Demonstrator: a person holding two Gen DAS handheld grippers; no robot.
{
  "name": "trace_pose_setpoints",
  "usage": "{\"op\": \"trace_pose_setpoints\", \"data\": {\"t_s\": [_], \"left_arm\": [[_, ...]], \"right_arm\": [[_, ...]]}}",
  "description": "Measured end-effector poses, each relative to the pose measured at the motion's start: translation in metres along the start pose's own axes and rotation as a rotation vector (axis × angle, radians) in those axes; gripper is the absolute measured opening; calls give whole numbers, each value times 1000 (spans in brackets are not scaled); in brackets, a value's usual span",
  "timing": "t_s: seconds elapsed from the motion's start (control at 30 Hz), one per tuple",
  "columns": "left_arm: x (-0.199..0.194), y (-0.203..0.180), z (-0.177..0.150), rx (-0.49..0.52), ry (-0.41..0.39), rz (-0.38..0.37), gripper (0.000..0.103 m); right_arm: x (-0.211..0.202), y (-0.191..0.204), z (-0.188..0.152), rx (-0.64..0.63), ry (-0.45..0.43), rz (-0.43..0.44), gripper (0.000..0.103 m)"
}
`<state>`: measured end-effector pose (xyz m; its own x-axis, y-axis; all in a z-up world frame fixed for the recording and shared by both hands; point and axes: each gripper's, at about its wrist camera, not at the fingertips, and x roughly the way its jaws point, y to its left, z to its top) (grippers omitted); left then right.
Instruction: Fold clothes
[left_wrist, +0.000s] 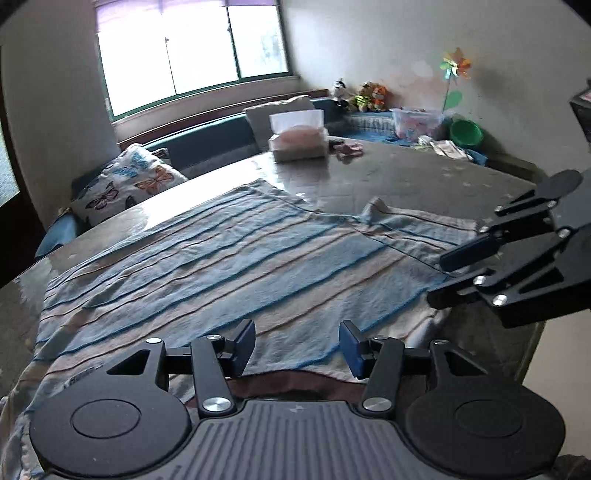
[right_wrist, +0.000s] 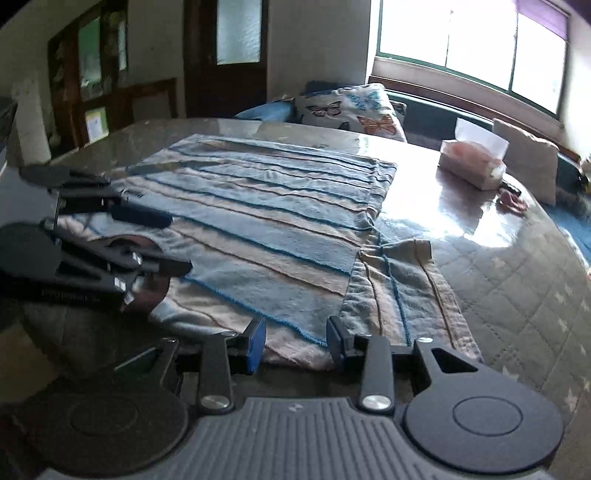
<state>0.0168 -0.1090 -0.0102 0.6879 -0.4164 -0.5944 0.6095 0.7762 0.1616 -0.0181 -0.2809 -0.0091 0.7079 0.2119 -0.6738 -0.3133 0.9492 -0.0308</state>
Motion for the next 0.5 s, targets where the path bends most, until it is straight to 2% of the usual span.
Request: {"op": "trace_pose_setpoints", "data": {"t_s": [0.17, 0.27, 0.33, 0.5], "left_arm": [[5, -11, -7, 32, 21, -13, 55], [4, -11, -7, 21, 20, -12, 60], [3, -10, -6, 14, 15, -13, 64], [-1, -7, -4, -12, 0, -3, 88]], "right_arm": [[-1, -5, -4, 7, 8, 0, 37], [-10, -22, -2, 79, -21, -18, 37], [-12, -36, 0, 131, -32, -67, 37], [-10, -66, -9, 216, -31, -237, 37]]}}
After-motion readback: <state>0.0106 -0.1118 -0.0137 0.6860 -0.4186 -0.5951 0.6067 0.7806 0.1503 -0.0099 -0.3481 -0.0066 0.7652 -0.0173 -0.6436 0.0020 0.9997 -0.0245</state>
